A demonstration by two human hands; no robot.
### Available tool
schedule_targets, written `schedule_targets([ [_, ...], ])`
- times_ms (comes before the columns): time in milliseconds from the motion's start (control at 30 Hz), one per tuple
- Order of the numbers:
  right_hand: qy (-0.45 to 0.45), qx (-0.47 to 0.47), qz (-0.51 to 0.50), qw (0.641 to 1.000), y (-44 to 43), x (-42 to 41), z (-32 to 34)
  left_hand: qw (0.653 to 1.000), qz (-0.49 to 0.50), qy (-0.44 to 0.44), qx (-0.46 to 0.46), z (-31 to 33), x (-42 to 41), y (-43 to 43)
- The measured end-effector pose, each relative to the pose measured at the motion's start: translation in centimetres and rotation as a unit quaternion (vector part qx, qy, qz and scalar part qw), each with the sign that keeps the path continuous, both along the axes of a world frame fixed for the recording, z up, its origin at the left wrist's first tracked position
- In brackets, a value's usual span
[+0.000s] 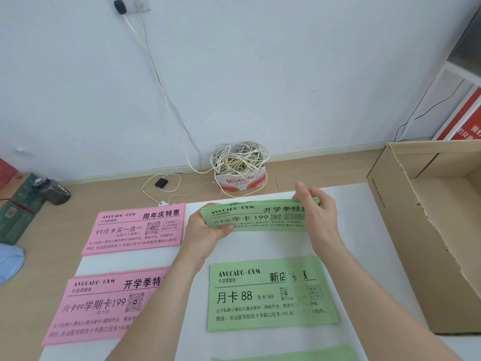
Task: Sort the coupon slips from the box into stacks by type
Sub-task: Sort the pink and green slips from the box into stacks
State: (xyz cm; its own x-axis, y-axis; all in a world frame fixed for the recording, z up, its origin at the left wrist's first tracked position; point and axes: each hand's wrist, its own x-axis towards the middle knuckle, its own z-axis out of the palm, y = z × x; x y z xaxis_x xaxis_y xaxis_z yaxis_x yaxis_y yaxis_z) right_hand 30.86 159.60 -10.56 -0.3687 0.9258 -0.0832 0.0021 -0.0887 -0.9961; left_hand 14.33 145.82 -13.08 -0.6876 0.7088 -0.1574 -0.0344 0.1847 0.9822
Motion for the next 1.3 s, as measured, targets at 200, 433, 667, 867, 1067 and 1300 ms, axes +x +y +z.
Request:
schedule_targets([
  [200, -0.016, 0.015, 0.040, 0.999, -0.2, 0.4, -0.2, 1.000, 0.021, 0.007, 0.004, 0.0, 0.4, -0.1],
  [433, -0.105, 0.003, 0.199, 0.974, 1.4, 2.0, 0.1, 0.996, 0.085, 0.006, -0.038, 0.3, 0.6, 0.4],
  [667, -0.329, 0.109, 0.143, 0.927, 1.9, 0.1, -1.7, 0.946, 0.069, 0.213, -0.235, 0.7, 0.9, 1.6],
  [867, -0.382, 0.143, 0.137, 0.903, 2.0, -0.7, -1.6, 0.864, -0.047, 0.423, -0.269, 0.4, 0.5, 0.9],
  [1067, -0.385, 0.141, 0.134, 0.902, 2.2, -1.1, -1.3, 0.766, -0.296, 0.447, -0.355, 0.6, 0.0, 3.0],
  [1300, -0.426, 0.173, 0.128, 0.879, 2.8, -1.4, -1.8, 0.738, -0.321, 0.484, -0.343, 0.6, -1.8, 4.5],
])
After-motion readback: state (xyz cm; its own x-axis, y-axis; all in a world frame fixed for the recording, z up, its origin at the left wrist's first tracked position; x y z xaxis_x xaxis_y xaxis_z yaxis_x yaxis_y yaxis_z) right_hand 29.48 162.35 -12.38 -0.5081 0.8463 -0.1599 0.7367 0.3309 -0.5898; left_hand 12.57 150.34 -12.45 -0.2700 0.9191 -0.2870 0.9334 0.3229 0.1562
